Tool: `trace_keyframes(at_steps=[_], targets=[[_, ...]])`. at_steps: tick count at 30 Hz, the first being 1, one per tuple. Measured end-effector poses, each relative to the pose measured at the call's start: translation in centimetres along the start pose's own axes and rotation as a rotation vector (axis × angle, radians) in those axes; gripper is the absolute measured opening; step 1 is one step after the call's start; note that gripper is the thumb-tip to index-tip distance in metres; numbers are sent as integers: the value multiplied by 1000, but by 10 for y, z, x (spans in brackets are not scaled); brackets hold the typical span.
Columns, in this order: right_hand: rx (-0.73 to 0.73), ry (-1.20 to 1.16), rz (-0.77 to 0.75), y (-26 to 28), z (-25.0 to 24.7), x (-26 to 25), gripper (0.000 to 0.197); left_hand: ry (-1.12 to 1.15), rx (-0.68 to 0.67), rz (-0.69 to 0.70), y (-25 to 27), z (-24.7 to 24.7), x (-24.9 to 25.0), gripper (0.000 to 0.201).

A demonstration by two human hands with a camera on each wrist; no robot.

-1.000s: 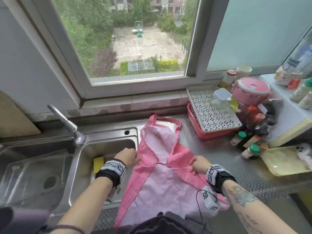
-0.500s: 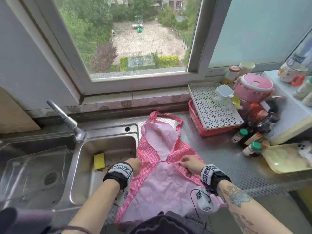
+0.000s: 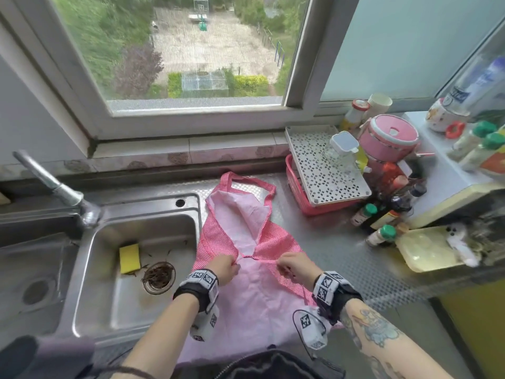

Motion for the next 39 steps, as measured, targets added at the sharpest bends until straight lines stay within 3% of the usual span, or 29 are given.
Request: trace_keyframes(at_steps=[5, 8, 11, 14, 16, 20, 23, 28, 32, 35, 39], targets=[[149, -471, -6, -12, -2, -13, 24, 963, 218, 29, 14, -29, 2, 24], [16, -796, -66, -13, 5, -35, 15, 1426, 242, 72, 18, -43, 14, 32], [-140, -945, -159, -14, 15, -54, 18, 1598, 226, 155, 21, -52, 30, 37], [-175, -925, -175, -13, 26, -71, 14, 1714, 180, 215, 24, -57, 40, 36], [-130, -860, -152, -12, 31, -78, 12, 1731, 161, 183, 23, -57, 43, 35], [-7, -666, -137, -20, 40, -76, 11, 1454, 59, 207, 22, -52, 42, 28], [38, -598, -120, -20, 43, -74, 11, 1295, 59, 227, 21, -47, 35, 23], [-121, -462, -213, -9, 45, -76, 22, 1098, 66, 270, 33, -55, 41, 15], [-128, -288, -286, 1, 46, -83, 27, 1138, 24, 160, 35, -59, 43, 33], [-119, -240, -312, 4, 48, -82, 22, 1145, -43, 111, 36, -58, 42, 20], [-108, -268, -288, 4, 45, -80, 5, 1140, 30, 78, 35, -57, 39, 10]])
Point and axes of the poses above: each hand's wrist, its own y-axis away from the middle knuckle, its own z-axis out of the palm, x = y × z, the point moved 1 cm from there along -y, towards the middle knuckle, and after that the axes turned 8 degrees about y, right-handed, at the moved point
